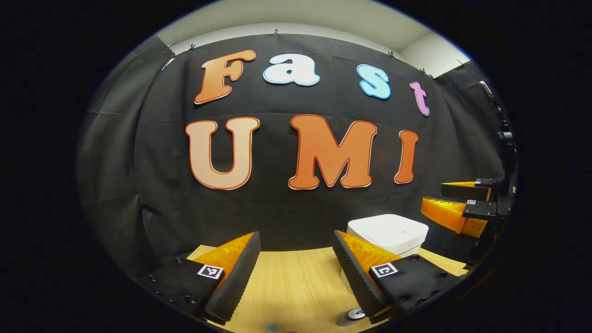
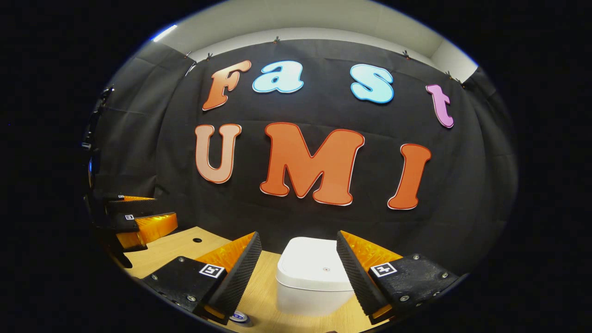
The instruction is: Press the lid of the desktop garbage bin to open it, pick up the crumpled paper on the desktop and throw it into the bin, then pick up the pop can on the desktop and drop it into the bin, and finally close the garbage bin lid.
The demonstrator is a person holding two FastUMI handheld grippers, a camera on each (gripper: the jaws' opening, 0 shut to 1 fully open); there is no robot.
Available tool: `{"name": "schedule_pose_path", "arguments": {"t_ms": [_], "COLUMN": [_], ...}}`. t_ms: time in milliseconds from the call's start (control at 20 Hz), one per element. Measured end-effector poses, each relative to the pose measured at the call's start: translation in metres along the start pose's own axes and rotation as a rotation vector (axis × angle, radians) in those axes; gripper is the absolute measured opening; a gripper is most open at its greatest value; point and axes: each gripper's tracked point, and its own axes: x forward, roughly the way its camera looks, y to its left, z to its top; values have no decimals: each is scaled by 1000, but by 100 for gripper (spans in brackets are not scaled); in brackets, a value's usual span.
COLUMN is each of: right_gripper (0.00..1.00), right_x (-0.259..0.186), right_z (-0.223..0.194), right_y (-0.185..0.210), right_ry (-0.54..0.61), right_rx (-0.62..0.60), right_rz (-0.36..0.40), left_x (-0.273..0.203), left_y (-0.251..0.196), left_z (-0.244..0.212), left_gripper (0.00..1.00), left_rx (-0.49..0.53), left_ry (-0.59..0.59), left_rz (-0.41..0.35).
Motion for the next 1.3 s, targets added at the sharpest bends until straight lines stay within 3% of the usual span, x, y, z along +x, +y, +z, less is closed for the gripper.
{"name": "schedule_pose_path", "arguments": {"t_ms": [400, 550, 850, 1050, 1200, 1300], "right_gripper": [99, 92, 66, 40, 15, 6], "right_x": [9, 15, 26, 36, 45, 50], "right_z": [4, 3, -6, -14, -19, -26], "right_y": [2, -4, -13, -19, -27, -30], "right_ry": [-2, 4, 40, 70, 93, 124], "right_rx": [-17, -20, -24, -25, 0, 35], "right_rz": [-5, -11, -22, -20, -31, -25], "left_x": [1, 1, -2, -6, -9, -10], "left_y": [2, 4, 13, 22, 30, 34], "left_z": [-1, 0, -3, -4, -5, -6], "left_gripper": [100, 100, 100, 100, 100, 100], "left_rx": [-19, -14, -10, 4, 9, 5], "left_ry": [3, 1, 12, 23, 28, 31], "left_rz": [14, 17, 61, 101, 139, 163]}}
